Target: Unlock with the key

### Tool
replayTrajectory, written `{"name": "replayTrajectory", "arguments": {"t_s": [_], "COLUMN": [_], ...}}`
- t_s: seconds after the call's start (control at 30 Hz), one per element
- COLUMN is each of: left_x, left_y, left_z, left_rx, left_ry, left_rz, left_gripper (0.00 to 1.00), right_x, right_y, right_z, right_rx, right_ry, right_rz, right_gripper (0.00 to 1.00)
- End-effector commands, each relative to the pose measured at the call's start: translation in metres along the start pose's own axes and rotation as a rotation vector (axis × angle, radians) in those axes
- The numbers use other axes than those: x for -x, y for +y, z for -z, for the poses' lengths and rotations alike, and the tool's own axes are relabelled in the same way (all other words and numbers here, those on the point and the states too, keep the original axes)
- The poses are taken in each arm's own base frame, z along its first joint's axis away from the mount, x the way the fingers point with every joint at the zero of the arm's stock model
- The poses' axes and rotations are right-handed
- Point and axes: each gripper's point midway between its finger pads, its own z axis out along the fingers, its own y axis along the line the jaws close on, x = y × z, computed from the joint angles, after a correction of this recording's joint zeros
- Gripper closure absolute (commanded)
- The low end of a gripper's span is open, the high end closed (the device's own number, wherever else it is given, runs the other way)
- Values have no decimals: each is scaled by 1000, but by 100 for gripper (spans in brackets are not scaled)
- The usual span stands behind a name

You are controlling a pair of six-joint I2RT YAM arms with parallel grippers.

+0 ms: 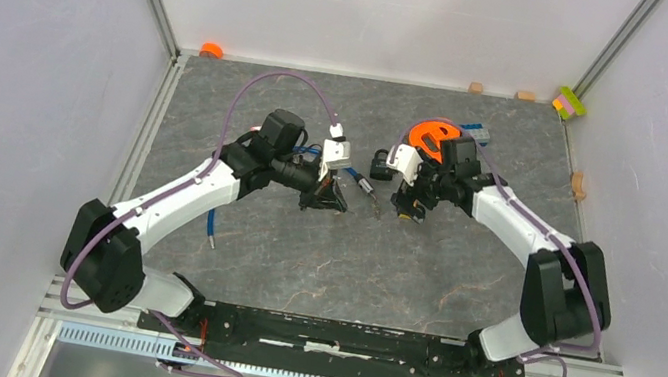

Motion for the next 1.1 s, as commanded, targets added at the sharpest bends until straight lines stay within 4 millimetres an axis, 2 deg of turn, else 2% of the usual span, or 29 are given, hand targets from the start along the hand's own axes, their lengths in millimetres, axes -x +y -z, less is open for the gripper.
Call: {"name": "replayTrajectory", "arguments": {"t_s": [0.0,0.1,0.27,0.5,0.7,0.8,1.07], "left_x": [13,14,11,12,15,17,21], "left_y": [-14,-16,-19,-17,-15,-17,-16], "left_z": [6,6,6,4,4,4,8], "left_rx": [-50,-64,-78,-81,-81,-85,-63], "left_ry": [-43,-45,-37,-35,-37,-42,-53], "left_rz": [-40,-31,-26,-26,-24,-21,-13], "left_gripper": [98,98,98,98,98,98,98], "right_x": [-12,-21,-34,-39,-48,-51,-53], "right_y": [-9,-12,-3,-8,1,1,9], "right_z": [-3,-11,-21,-31,-40,-46,-53], "right_rx": [87,133,254,250,299,304,335], "right_ry": [93,117,146,145,144,143,120], "right_rz": [121,139,173,212,213,206,183], "right_gripper": [2,2,2,2,8,13,43]}}
